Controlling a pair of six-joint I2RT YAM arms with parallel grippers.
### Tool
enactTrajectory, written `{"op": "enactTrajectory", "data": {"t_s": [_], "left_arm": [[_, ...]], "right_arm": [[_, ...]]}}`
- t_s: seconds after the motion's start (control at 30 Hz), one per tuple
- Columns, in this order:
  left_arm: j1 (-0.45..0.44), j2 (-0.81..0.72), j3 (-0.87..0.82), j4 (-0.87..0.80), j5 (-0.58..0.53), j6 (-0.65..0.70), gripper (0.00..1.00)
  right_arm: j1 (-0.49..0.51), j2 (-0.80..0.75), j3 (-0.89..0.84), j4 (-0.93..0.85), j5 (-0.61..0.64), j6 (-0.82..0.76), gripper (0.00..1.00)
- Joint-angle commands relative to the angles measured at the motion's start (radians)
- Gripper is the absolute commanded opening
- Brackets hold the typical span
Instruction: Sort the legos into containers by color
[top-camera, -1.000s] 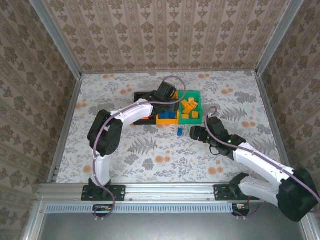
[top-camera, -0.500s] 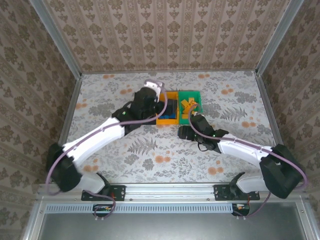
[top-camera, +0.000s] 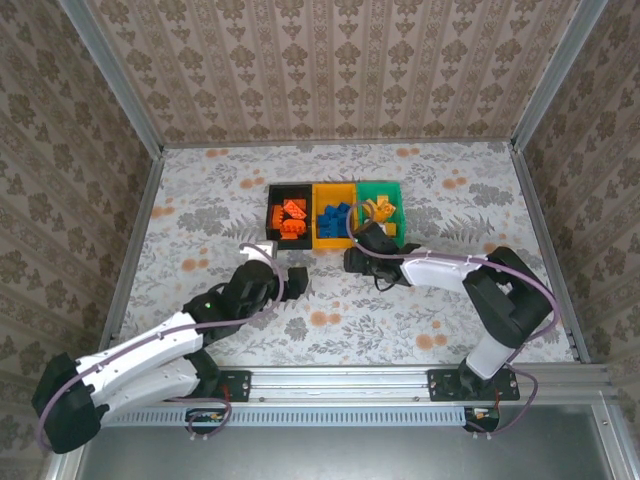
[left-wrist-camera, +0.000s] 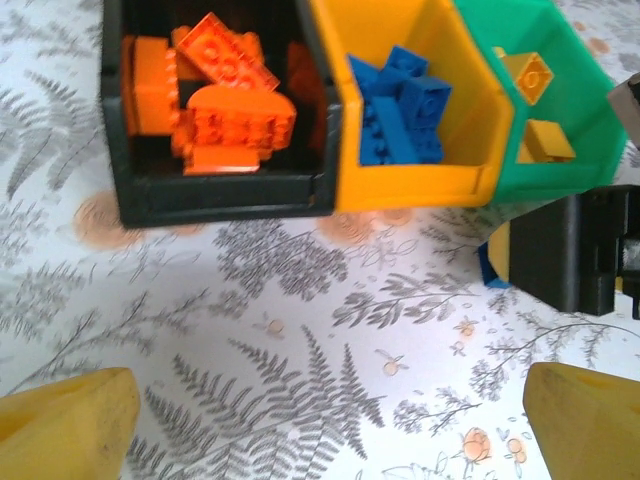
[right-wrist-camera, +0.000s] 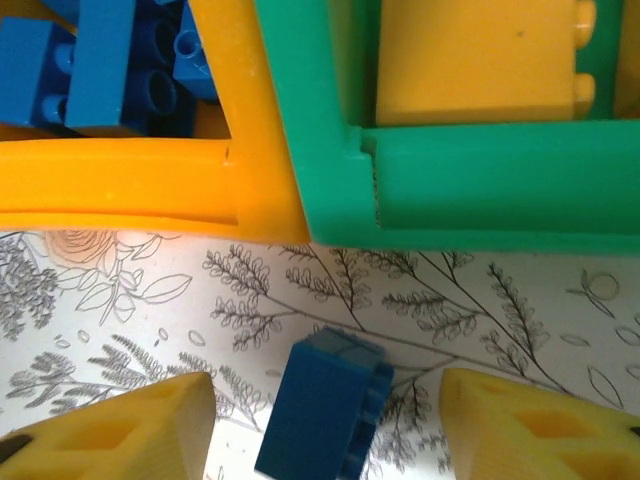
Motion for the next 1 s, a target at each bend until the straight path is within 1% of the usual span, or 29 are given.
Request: {"op": "enactTrajectory", "data": {"t_s": [0.0, 0.13, 0.3, 0.4, 0.5, 0.6, 0.73, 0.97], "left_arm": [[-0.009, -0.035, -0.038, -0.024, -0.052, -0.107, 1.00], [-0.007, -0.050, -0.058, -0.068, -0.078, -0.141, 1.00], [-0.006, -0.068, -0.069, -0.094, -0.099, -0.148, 1.00], [-0.006, -0.084, -0.070, -0.115, -0.111, -0.146, 1.00], [-0.007, -0.107, -0.079, -0.137, -0.125, -0.149, 1.00], [-0.006, -0.131, -0.109, -0.137, -0.125, -0.166, 1.00], [-0.006, -0.159, -0.132, -0.138, -0.121, -0.182, 1.00], [-0.004, -0.220, -0.130, -0.205, -0.132, -0.187, 1.00]], "right_arm": [[0.005, 0.046, 0.050, -0.053, 0.048, 0.007, 0.53], [0.005, 0.061, 0.063, -0.086, 0.064, 0.002, 0.39], [0.005, 0.001, 0.031, -0.083, 0.059, -0.016, 0.26], [0.008, -0.074, 0.020, -0.107, 0.041, -0.040, 0.22], [0.019, -0.171, 0.018, -0.131, -0.005, -0.070, 0.22], [0.022, -0.200, 0.078, -0.159, -0.075, -0.085, 0.24], [0.022, -0.103, 0.212, -0.190, -0.066, -0.103, 0.26], [0.005, 0.157, 0.500, -0.236, 0.010, -0.130, 0.28]]}}
